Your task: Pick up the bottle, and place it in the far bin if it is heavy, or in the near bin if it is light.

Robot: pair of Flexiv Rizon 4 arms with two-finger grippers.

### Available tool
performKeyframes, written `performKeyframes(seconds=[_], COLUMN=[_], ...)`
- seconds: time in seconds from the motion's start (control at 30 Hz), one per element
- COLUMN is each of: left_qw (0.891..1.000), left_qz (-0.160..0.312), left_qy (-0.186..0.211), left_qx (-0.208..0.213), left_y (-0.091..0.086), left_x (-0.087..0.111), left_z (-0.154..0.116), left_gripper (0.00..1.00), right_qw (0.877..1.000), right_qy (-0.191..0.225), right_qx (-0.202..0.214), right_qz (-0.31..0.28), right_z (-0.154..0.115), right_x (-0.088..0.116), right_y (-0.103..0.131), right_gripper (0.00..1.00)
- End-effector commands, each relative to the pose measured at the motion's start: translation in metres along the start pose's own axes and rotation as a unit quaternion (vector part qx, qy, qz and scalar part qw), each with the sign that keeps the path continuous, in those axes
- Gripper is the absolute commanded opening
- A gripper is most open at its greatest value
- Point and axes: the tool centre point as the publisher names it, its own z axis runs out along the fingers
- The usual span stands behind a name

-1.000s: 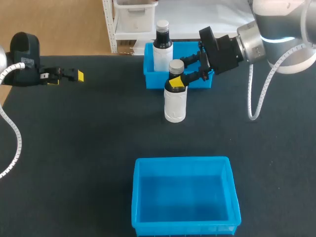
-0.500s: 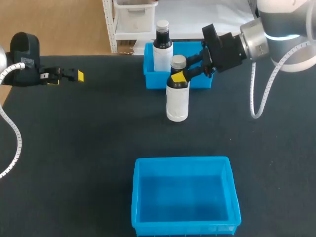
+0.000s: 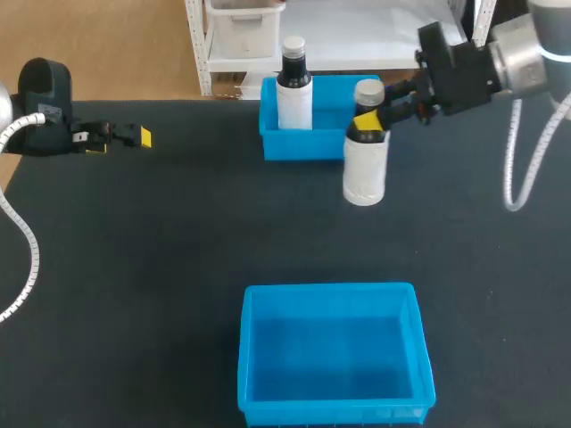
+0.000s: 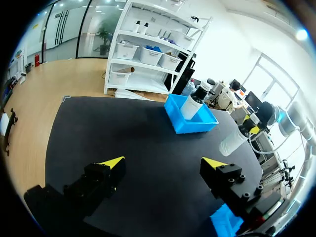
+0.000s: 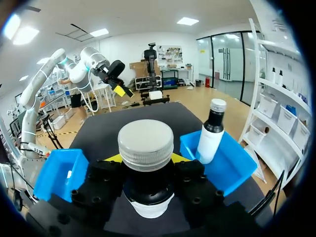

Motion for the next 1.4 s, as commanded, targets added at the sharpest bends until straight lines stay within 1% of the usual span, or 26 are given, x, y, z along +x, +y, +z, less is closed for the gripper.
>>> performKeyframes(seconds=[0.03,0.17,0.33,0.53,0.7,0.87,1.0,1.23,1.4], left_qw=[1.0,1.0,1.0,1.0,1.0,1.0,1.0,1.0,1.0], left_qz=[0.0,0.0,0.0,0.0,0.0,0.0,0.0,0.0,0.0], left_qy=[0.0,0.0,0.0,0.0,0.0,0.0,0.0,0.0,0.0], left_qx=[0.0,0.0,0.0,0.0,0.0,0.0,0.0,0.0,0.0], left_y=[0.0,0.0,0.0,0.0,0.0,0.0,0.0,0.0,0.0], left_x=[0.0,0.0,0.0,0.0,0.0,0.0,0.0,0.0,0.0], left_z=[0.0,0.0,0.0,0.0,0.0,0.0,0.0,0.0,0.0], left_gripper=[1.0,1.0,1.0,1.0,1.0,1.0,1.0,1.0,1.0], right_qw=[0.998,0.996,0.994,0.992,0.993,0.995,0.997,0.999,0.999], right_qy=[0.003,0.006,0.01,0.013,0.015,0.014,0.004,-0.011,-0.011], right_qx=[0.061,0.085,0.11,0.124,0.118,0.095,0.07,0.017,-0.022], right_qz=[0.006,0.014,0.016,0.005,-0.012,-0.018,-0.02,-0.033,-0.043], right_z=[-0.044,-0.07,-0.099,-0.125,-0.133,-0.128,-0.117,-0.085,-0.059], right_x=[0.003,0.005,0.002,-0.014,-0.032,-0.043,-0.051,-0.064,-0.065], right_y=[0.023,0.028,0.041,0.065,0.093,0.126,0.156,0.211,0.249], right_gripper=[0.0,0.0,0.0,0.0,0.0,0.0,0.0,0.0,0.0])
